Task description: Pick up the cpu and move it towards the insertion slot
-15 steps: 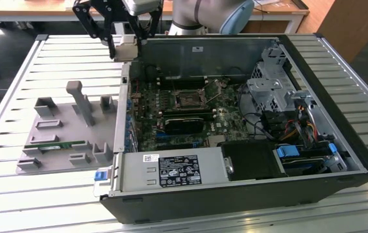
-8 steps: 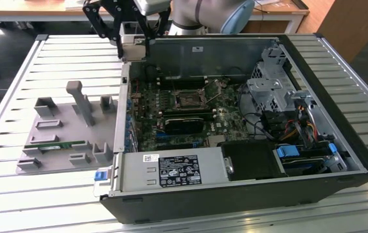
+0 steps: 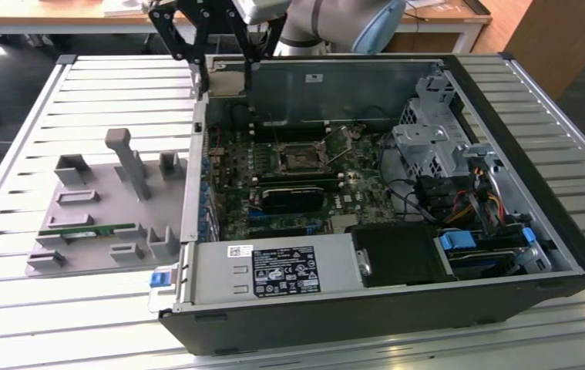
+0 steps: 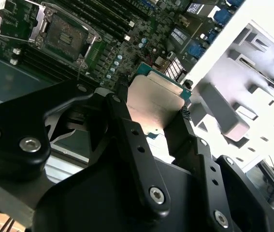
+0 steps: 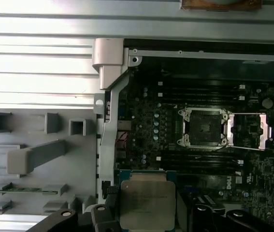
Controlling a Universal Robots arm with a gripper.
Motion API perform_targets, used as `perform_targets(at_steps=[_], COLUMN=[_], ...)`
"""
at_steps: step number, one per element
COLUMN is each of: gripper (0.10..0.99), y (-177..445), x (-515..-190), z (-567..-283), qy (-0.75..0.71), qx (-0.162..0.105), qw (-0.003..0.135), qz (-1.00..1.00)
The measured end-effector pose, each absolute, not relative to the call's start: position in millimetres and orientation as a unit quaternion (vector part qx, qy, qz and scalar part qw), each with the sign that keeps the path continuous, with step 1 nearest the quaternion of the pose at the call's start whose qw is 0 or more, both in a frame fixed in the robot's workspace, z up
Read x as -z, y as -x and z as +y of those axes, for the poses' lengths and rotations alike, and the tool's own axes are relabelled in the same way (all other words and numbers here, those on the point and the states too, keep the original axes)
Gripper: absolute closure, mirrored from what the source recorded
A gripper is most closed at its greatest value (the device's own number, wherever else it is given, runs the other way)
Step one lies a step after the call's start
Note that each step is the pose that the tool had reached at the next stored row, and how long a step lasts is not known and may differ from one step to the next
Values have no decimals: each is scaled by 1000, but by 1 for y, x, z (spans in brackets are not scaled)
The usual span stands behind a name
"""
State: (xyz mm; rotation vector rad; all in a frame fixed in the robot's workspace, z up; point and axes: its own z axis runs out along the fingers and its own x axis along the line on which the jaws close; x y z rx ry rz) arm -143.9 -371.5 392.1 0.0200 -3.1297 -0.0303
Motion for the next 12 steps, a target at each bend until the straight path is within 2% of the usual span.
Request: perform_targets(at_steps=[12], gripper=[541], y=[122], x=[-392], z=[-371], qy=[-6], qx=[10], qw=[6], qz=[-1000])
